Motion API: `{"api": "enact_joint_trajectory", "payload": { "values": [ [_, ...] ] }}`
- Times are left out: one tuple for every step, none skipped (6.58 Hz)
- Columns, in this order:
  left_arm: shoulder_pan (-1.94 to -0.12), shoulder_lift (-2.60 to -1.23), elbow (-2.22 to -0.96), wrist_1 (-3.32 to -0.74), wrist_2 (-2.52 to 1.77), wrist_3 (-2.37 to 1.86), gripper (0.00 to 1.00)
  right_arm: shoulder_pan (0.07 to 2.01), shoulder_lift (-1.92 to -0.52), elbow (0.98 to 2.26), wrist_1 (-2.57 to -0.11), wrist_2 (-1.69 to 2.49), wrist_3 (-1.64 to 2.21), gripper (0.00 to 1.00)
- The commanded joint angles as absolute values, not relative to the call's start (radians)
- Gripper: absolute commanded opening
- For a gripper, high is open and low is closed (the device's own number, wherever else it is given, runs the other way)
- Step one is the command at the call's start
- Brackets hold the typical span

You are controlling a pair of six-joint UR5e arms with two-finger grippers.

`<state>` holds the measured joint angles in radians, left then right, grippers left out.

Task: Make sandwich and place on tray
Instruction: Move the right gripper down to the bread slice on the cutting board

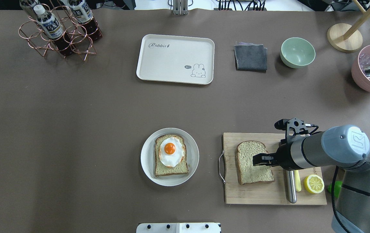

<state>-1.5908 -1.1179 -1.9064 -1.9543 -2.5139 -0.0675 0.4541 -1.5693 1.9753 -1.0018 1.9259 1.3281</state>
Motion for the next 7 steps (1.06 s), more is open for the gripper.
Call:
{"api": "enact_joint_trajectory", "payload": {
  "values": [
    [-1.591,-1.120,-1.908,-1.954,-2.519,-0.067,0.98,0.479,-1.563,1.948,-1.000,1.962,1.318,0.72],
    [-1.591,-1.123,-1.910,-1.954,-2.519,-0.067,0.98,0.477,-1.556,1.925,-0.999,1.960,1.318,0.72],
    [-1.592,-1.123,-1.913,-1.954,-2.520,-0.067,0.98,0.480,-1.551,1.921,-0.999,1.965,1.316,0.70],
    [-1.594,-1.121,-1.913,-1.956,-2.520,-0.066,0.98,0.482,-1.549,1.924,-0.999,1.970,1.313,0.45],
    [-1.594,-1.121,-1.911,-1.956,-2.520,-0.067,0.98,0.482,-1.549,1.924,-0.997,1.973,1.312,0.00],
    [-1.594,-1.121,-1.911,-1.956,-2.519,-0.067,0.98,0.482,-1.551,1.921,-0.997,1.973,1.305,0.00],
    [-1.595,-1.121,-1.907,-1.956,-2.519,-0.067,0.98,0.482,-1.549,1.925,-0.997,1.979,1.304,0.00]
  ]
}}
